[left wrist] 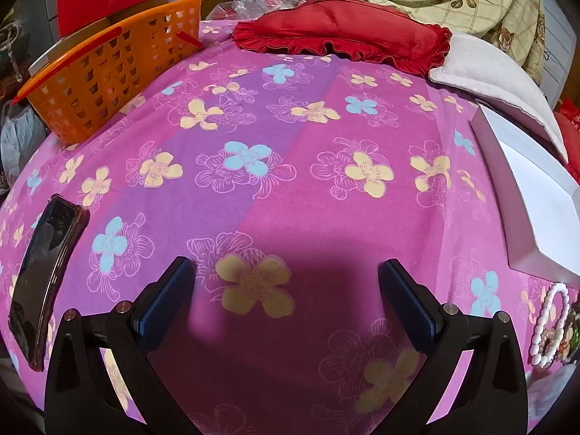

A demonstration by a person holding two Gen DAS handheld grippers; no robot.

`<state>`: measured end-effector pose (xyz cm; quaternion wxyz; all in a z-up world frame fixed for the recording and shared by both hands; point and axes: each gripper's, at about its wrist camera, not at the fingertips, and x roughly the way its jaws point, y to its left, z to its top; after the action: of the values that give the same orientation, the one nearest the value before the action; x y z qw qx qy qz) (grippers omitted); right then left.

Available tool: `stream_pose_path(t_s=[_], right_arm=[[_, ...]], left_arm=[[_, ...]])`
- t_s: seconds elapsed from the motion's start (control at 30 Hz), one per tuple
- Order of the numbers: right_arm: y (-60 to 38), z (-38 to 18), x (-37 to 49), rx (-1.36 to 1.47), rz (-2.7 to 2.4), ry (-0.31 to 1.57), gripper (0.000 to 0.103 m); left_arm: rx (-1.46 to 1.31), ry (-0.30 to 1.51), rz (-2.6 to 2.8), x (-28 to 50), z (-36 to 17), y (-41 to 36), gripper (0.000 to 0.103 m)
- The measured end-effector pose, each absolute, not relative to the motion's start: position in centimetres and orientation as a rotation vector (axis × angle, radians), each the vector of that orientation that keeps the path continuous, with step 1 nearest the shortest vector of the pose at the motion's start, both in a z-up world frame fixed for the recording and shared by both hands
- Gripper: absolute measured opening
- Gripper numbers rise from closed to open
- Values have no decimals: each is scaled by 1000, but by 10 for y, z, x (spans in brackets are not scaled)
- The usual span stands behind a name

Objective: Organize jewelry
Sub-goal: 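Move both tools toward the jewelry lying beside the white tray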

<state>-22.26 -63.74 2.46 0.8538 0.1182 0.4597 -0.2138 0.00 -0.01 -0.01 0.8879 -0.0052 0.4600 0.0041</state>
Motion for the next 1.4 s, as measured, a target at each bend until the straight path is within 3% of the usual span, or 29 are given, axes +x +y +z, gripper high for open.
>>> stream_pose_path(t_s=[0.17, 0.23, 0.43, 0.8, 0.97, 1.1, 1.4], right_arm=[[-636, 25, -220, 265, -465, 1007, 103], [-635, 25, -224, 259, -457, 1006, 103], [-625, 37, -243, 305, -468, 989, 102], [-526, 146, -333, 133, -441, 519, 102], [-487, 173, -366, 129, -458, 338, 103], [-468, 158, -359, 219, -366, 430, 103], [-421, 131, -366, 139, -359, 473, 103]], left_arm=[[-11, 959, 40, 1, 2, -1, 103], [21, 930, 95, -5, 7, -2, 97], [77, 823, 83, -61, 52, -16, 97], [108, 717, -10, -161, 100, -68, 97], [0, 681, -20, -200, 111, -78, 97], [-110, 664, -26, -229, 108, -80, 97], [-28, 704, -82, -291, 74, -112, 97]])
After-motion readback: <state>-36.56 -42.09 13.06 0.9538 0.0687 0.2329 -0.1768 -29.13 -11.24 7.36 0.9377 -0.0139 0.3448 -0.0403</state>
